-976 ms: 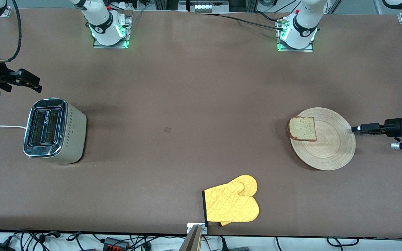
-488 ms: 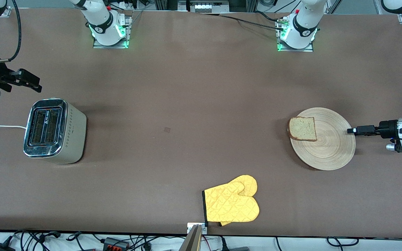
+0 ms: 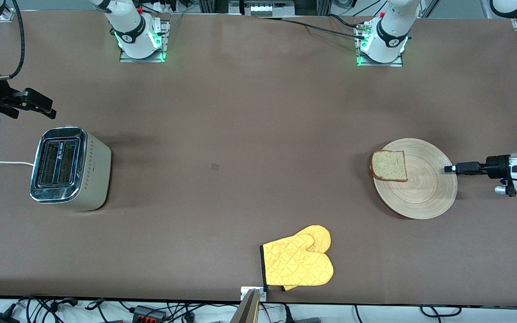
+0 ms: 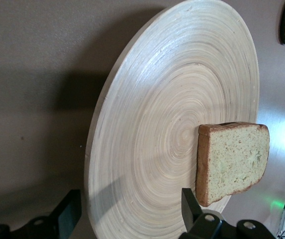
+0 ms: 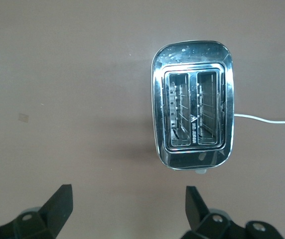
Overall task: Move plate and put bread in toaster
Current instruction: 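Lower the left gripper onto the plate rim and close it, then move the right gripper above the toaster while the left gripper holds the plate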
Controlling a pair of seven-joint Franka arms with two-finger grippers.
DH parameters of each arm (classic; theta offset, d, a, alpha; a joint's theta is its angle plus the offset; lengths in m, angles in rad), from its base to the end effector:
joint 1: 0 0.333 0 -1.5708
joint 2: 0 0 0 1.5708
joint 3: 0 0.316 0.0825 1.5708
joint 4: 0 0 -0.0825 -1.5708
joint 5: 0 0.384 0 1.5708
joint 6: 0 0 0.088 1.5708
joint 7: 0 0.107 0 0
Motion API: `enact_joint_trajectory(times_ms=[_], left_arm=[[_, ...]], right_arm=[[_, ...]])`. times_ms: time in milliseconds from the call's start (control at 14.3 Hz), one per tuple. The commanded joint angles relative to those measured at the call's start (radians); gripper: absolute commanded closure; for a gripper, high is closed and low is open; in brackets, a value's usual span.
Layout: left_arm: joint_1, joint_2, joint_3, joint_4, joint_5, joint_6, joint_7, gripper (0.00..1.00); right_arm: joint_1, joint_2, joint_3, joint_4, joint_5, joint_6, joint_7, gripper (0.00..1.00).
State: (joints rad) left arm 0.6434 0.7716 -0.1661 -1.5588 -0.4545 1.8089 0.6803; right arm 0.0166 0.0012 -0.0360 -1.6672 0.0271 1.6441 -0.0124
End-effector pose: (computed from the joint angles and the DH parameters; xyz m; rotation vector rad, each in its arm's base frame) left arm 0.5857 0.2749 0.1766 2.4164 0.0510 -0.1714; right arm 0.5584 -0.0081 0.5845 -3.1140 0.0145 0.0372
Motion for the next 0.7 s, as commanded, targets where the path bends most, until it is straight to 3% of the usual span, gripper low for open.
enact_joint_trajectory(times_ms=[0,627], left_arm=[[0.004,0.018,-0.004,0.025,-0.027,-0.008,0.024,0.11],[0.007,0.026,-0.004,0.025,-0.027,-0.008,0.024,0.11]], right_arm=[[0.005,-0.001,0.010,-0.014,0.016,0.005,-0.001,0.00],[0.153,0.117,0.010,0.024,0.016,-0.003,-0.015,0.00]])
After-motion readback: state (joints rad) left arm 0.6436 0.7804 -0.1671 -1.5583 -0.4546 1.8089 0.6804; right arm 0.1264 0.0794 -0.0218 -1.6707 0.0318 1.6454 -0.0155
